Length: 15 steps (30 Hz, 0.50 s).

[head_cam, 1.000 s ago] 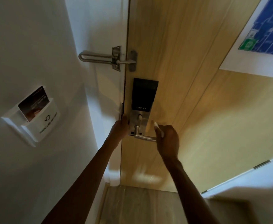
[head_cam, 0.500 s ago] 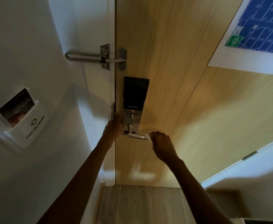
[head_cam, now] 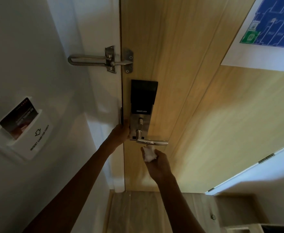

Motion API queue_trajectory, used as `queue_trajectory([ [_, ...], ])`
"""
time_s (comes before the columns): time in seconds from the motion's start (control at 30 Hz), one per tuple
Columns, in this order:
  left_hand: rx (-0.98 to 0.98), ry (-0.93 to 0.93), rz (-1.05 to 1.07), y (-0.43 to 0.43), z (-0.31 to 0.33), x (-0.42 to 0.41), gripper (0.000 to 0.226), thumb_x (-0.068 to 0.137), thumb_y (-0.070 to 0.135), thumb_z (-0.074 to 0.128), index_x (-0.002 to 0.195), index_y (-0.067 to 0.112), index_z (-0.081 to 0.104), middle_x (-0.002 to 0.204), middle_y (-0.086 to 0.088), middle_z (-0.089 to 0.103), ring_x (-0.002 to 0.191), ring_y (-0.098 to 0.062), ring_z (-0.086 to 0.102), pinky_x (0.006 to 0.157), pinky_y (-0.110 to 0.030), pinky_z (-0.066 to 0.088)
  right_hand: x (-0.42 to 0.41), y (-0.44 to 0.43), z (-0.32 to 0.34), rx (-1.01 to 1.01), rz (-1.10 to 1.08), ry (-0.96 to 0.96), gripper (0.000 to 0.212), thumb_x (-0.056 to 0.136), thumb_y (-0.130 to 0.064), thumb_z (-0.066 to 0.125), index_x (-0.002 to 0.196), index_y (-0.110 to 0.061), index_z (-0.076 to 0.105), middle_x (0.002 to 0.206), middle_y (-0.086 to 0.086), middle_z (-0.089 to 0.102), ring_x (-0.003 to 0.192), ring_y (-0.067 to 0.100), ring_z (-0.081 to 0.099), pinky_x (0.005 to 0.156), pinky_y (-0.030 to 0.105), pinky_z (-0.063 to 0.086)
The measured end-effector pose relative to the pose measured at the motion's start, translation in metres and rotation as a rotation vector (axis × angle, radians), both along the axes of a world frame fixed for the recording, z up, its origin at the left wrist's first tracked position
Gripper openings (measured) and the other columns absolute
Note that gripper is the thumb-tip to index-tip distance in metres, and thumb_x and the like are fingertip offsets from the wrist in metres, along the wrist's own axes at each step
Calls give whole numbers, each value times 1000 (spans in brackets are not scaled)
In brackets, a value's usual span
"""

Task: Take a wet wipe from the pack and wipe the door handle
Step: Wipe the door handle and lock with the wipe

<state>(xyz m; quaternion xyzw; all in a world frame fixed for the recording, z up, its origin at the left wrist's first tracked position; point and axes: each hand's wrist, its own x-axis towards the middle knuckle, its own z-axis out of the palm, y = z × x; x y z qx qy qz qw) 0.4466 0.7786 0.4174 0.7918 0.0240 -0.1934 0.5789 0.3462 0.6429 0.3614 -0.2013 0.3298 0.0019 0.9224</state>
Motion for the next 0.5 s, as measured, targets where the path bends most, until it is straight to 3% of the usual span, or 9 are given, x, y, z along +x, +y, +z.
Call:
queue_trajectory([
  [0.13, -12, 20, -16, 5, 4, -7, 50, 92, 63, 24, 69, 26, 50, 84, -9, 57, 88, -27, 56, 94, -47, 48, 10, 25, 2, -3, 80, 27, 33, 90, -5, 41, 120, 7, 51, 104, 20, 57, 84, 27, 57, 73, 31, 45],
  [0.23, -4, 2, -34, 5, -4, -4, 54, 86, 70, 24, 71, 27, 54, 87, -9, 61, 87, -27, 60, 96, -52, 47, 9, 32, -1, 6, 93, 51, 39, 84, -4, 41, 121, 6, 51, 96, 18, 58, 82, 26, 56, 71, 30, 44],
  [0.33, 7, -4, -28, 4, -1, -2, 53, 90, 66, 24, 74, 26, 54, 87, -8, 65, 93, -28, 65, 97, -52, 49, 9, 31, -4, -32, 15, 32, 55, 75, -13, 59, 126, 6, 50, 105, 21, 60, 100, 32, 57, 88, 36, 45],
  [0.4, 6, 8, -12, 3, 4, -3, 50, 92, 63, 26, 77, 25, 56, 86, -5, 66, 98, -29, 65, 96, -48, 51, 11, 22, -2, -110, 16, -36, 76, 46, -37, 87, 108, 1, 63, 106, 21, 62, 110, 37, 57, 101, 43, 44],
  [0.43, -5, 14, -12, 3, 5, -3, 50, 92, 62, 27, 78, 25, 56, 88, -6, 66, 100, -31, 65, 97, -48, 50, 10, 16, -2, -76, 35, -71, 86, 34, -38, 93, 105, 1, 65, 109, 24, 63, 115, 39, 55, 105, 45, 41],
  [0.5, -25, 24, -11, 4, 2, 0, 49, 91, 62, 30, 78, 23, 57, 95, -12, 66, 103, -34, 64, 97, -50, 49, 7, -4, 0, -34, 56, -135, 93, 39, -10, 93, 122, 8, 54, 124, 29, 58, 126, 39, 48, 109, 43, 37],
])
